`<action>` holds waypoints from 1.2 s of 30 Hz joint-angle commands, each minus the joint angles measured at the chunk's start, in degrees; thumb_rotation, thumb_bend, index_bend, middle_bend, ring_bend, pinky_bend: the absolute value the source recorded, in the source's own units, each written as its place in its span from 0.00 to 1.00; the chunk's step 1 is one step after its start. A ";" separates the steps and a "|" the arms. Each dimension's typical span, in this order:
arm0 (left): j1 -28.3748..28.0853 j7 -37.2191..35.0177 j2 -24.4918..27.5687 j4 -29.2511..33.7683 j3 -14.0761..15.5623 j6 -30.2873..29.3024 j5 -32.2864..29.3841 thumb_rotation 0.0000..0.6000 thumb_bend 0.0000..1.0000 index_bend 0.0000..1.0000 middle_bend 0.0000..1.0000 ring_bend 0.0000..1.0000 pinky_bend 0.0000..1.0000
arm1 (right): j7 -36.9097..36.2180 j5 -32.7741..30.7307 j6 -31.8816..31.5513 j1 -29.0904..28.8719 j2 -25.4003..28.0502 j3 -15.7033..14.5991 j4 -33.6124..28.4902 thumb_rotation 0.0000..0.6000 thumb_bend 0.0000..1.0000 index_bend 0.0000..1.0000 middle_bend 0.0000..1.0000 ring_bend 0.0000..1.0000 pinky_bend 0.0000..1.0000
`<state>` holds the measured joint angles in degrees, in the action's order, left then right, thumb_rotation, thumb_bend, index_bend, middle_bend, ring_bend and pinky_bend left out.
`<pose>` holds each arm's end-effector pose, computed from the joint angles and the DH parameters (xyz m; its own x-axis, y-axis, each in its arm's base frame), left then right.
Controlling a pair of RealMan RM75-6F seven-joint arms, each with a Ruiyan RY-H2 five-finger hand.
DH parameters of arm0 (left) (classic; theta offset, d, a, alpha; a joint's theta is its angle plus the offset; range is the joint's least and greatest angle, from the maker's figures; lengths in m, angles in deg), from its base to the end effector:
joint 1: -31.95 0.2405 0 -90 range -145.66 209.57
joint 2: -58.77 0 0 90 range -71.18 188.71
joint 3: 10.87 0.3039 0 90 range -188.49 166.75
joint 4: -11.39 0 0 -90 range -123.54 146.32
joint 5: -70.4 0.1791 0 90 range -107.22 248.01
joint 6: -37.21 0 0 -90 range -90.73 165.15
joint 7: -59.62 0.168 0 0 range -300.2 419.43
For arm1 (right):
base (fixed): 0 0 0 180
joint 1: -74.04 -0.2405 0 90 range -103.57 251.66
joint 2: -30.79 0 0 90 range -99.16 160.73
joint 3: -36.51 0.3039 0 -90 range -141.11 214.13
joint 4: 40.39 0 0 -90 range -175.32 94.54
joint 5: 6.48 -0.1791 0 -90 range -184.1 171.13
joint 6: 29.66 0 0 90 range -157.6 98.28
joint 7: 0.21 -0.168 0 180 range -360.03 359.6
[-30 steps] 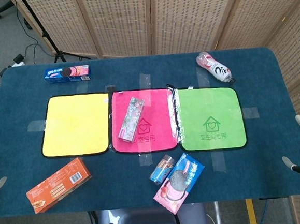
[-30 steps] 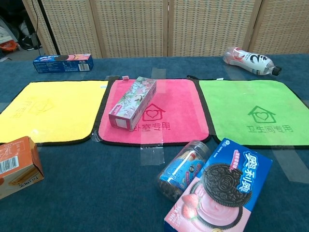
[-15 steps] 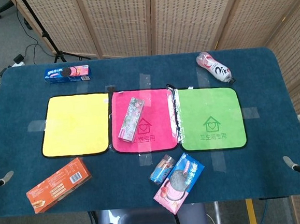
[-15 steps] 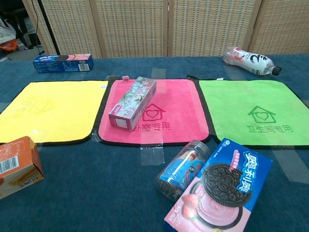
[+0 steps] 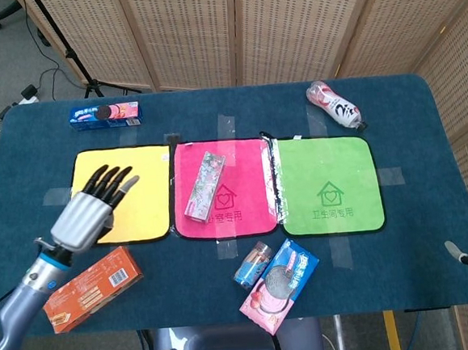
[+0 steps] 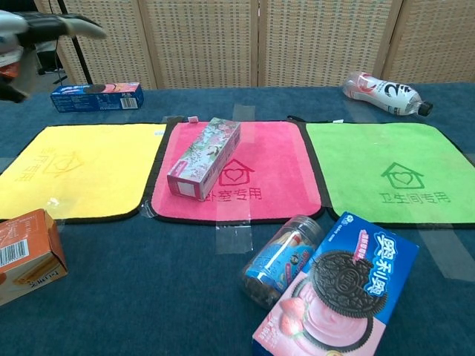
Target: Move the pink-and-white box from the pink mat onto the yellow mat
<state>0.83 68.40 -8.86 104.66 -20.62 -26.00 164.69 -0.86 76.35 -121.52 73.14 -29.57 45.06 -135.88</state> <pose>-0.1951 0.3401 0.1385 0.5593 -0.0158 0.8288 0.6818 -0.5599 -0.4708 -0.3381 -0.1961 0.2641 0.3915 0.1872 0.9009 -0.9201 0.0928 0.3805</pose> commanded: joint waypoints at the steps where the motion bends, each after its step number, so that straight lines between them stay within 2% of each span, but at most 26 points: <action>1: -6.37 7.61 -6.62 -3.07 -2.42 6.40 -1.64 1.00 1.00 0.02 0.00 0.00 0.00 | -0.41 -0.28 0.38 -0.17 0.16 0.14 0.12 1.00 0.00 0.00 0.00 0.00 0.00; 18: -20.73 26.63 -24.49 -16.12 -3.47 20.16 -13.49 1.00 1.00 0.09 0.00 0.00 0.00 | -2.14 -2.43 2.20 -0.77 0.54 0.96 0.88 1.00 0.00 0.00 0.00 0.00 0.00; 28: -25.46 29.97 -30.73 -23.24 -2.03 23.96 -17.56 1.00 1.00 0.13 0.00 0.00 0.00 | -2.78 -3.86 3.30 -1.16 0.57 1.47 1.44 1.00 0.00 0.00 0.00 0.00 0.00; 33: -26.25 31.89 -32.78 -25.34 -1.45 24.56 -21.38 1.00 1.00 0.22 0.00 0.00 0.00 | -3.22 -4.36 3.65 -1.27 0.67 1.69 1.62 1.00 0.00 0.00 0.00 0.00 0.00; 36: -26.62 33.47 -33.20 -25.37 -1.31 24.71 -23.87 1.00 1.00 0.23 0.00 0.00 0.00 | -3.35 -4.49 3.93 -1.35 0.68 1.67 1.67 1.00 0.00 0.00 0.00 0.00 0.00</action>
<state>-25.44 100.84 -41.55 79.51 -22.11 -1.45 142.03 -4.19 71.87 -117.61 71.81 -28.90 46.74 -134.22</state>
